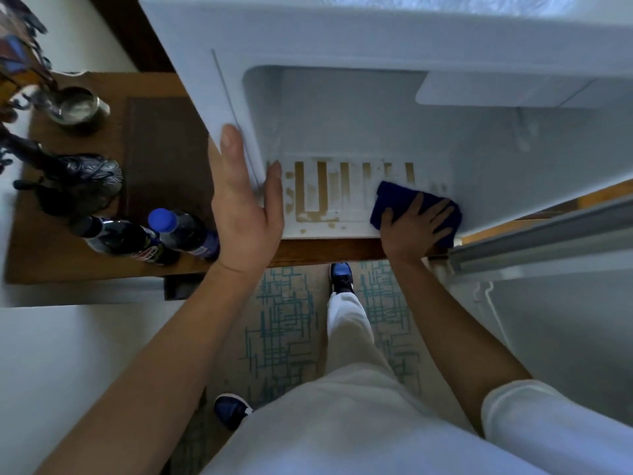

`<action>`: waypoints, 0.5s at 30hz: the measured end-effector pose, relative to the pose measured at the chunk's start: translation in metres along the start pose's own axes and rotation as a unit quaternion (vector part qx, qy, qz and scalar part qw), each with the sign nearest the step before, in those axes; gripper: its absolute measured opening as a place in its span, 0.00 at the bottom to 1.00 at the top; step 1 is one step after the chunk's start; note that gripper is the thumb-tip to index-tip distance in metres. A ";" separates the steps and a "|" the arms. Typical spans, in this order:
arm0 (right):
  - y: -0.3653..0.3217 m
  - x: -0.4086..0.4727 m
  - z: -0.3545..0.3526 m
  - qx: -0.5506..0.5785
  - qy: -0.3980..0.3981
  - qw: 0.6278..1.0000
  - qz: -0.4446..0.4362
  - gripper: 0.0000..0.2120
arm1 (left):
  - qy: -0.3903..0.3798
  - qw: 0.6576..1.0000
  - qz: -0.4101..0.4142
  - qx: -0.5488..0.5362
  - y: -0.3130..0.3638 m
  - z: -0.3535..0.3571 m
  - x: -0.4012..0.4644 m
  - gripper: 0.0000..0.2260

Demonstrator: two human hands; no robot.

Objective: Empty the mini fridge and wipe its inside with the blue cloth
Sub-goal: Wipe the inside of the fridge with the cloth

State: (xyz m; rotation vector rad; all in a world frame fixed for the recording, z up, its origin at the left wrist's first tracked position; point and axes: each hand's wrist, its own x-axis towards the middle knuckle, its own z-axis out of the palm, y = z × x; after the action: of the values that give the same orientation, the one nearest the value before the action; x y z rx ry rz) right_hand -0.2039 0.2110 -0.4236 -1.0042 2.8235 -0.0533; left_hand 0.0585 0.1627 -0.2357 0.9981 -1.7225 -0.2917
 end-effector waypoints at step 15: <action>-0.034 0.055 0.005 0.027 0.020 0.995 -0.090 0.34 | -0.005 0.999 0.006 0.034 -0.007 0.003 -0.008 0.47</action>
State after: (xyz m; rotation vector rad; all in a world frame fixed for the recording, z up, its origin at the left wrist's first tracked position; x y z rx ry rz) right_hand -0.2242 0.1502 -0.4325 -1.2570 2.7416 -0.1687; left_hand 0.0601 0.1639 -0.2469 1.0365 -1.7570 -0.2319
